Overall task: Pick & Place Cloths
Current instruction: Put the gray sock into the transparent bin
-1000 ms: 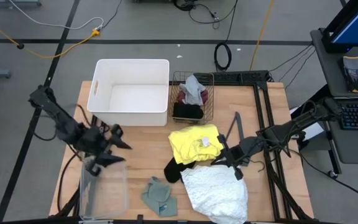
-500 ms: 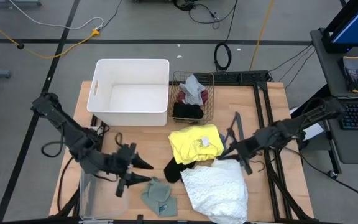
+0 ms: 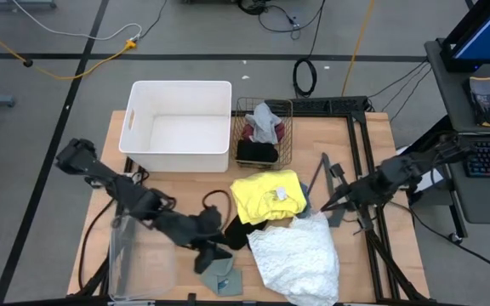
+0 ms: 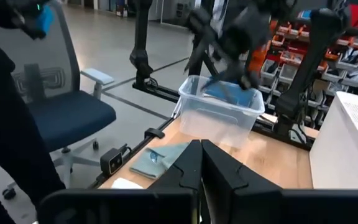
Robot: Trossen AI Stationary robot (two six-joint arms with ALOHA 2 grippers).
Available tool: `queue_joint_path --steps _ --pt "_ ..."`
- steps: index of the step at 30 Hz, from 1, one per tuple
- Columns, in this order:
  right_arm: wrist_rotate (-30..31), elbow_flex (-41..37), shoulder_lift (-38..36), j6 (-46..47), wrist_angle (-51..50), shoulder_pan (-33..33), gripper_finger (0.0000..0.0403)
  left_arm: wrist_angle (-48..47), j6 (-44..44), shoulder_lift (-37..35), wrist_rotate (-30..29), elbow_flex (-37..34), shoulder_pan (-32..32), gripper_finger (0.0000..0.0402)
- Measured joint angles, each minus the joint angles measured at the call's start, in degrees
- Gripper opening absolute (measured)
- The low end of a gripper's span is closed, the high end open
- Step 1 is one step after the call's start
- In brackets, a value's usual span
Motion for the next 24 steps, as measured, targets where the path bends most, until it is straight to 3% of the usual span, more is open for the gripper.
queue_joint_path --steps 7,16,24 --pt "-1.3 -2.5 -2.6 0.0 3.3 0.0 0.0001 -2.1 -5.9 4.8 6.8 0.0 2.6 0.0207" --pt "-1.3 -15.3 -8.1 0.1 19.6 0.0 0.0000 -1.9 -2.8 8.7 7.5 0.0 2.1 0.0207" --pt "-1.0 -25.4 -15.2 4.7 26.7 0.0 0.0000 -1.8 1.5 9.1 7.9 0.0 1.8 0.0207"
